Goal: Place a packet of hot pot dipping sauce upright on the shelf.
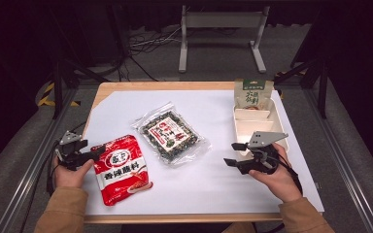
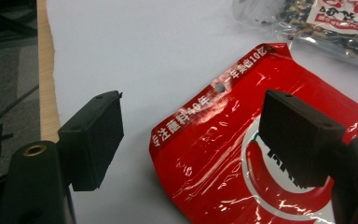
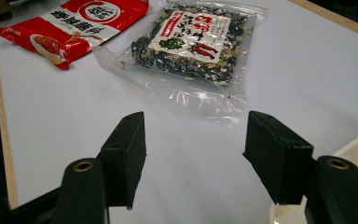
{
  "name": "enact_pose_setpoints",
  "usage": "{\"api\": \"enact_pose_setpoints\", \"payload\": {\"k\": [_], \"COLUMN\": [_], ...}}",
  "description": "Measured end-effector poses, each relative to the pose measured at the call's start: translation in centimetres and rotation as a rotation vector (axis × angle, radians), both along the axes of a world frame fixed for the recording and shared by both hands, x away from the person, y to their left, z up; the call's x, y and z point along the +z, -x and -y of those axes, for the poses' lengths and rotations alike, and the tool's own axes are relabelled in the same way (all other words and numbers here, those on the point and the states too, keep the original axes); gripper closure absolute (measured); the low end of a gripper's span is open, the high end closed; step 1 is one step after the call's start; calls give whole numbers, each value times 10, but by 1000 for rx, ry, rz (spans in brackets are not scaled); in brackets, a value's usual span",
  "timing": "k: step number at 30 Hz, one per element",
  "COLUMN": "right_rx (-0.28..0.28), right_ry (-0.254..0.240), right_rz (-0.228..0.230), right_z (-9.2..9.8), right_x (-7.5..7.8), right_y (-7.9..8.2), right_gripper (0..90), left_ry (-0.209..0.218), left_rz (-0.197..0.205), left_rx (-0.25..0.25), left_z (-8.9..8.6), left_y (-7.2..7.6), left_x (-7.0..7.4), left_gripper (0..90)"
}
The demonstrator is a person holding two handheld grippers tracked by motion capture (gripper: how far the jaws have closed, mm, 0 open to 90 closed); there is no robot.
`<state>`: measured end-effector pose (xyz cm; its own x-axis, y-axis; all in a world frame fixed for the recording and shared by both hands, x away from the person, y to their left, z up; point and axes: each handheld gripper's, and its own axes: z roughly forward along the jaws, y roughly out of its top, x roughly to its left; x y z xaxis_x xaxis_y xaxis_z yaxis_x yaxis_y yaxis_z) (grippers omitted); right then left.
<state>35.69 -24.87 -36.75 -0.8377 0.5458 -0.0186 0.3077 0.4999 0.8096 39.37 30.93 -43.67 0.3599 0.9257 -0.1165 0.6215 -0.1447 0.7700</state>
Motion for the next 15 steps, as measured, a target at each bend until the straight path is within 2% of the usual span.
{"api": "enact_pose_setpoints", "payload": {"k": [1,4,6,10,11,13,15], "right_rx": [3,6,6,8,8,7,3], "right_ry": [0,2,-2,-1,1,3,3], "right_rz": [-1,0,-3,-7,-8,-9,-13], "right_z": [0,-1,0,0,-1,-1,-1], "right_x": [0,0,0,-2,-2,-3,-4], "right_y": [0,0,0,0,0,-1,-1], "right_gripper": [383,382,381,381,381,380,380], "left_ry": [13,8,23,24,36,37,57], "left_rz": [-9,-22,-58,-94,-106,-112,-127], "left_rx": [3,3,6,17,21,14,3], "left_z": [-1,-2,-4,-7,-7,-9,-11], "left_y": [0,0,-3,-6,-6,-7,-8], "left_x": [0,-1,-4,-9,-10,-10,-11], "left_gripper": [246,266,276,276,273,274,279]}}
